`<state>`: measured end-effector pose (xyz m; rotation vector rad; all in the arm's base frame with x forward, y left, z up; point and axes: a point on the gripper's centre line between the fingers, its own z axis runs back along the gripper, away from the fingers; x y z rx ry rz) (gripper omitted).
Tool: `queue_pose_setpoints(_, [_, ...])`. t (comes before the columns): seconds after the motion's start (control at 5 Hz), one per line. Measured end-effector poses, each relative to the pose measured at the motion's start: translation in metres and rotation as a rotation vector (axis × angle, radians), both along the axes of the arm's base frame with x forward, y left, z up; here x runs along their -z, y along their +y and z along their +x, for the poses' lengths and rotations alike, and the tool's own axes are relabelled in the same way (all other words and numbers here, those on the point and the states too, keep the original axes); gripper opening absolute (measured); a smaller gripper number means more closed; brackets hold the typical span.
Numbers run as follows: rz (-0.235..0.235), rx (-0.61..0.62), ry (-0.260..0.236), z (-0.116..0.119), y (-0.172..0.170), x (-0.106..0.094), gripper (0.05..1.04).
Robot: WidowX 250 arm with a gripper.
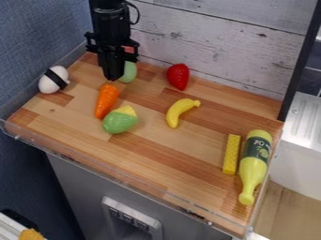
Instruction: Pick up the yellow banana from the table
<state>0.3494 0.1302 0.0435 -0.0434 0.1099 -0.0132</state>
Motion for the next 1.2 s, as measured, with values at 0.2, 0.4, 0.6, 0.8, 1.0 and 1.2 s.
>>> queue_pose_setpoints(0.2, [-0.010, 0.095, 0.011, 0.002, -0.019, 0.003, 0.242])
queue_pose_setpoints(0.4, [-0.019, 0.309, 0.002, -0.002, -0.064, -0.005, 0.508])
queue_pose_setpoints(0.6, [-0.023, 0.506, -0.008, -0.015, -0.094, -0.015, 0.809])
queue_pose_setpoints(0.8, [-0.030, 0.734, -0.030, -0.027, -0.118, -0.023, 0.997])
queue_pose_setpoints(1.0, [-0.037, 0.888, -0.028, -0.032, -0.134, -0.025, 0.999])
queue_pose_setpoints(1.2, [-0.035, 0.904, -0.020, -0.034, -0.147, -0.025, 0.999])
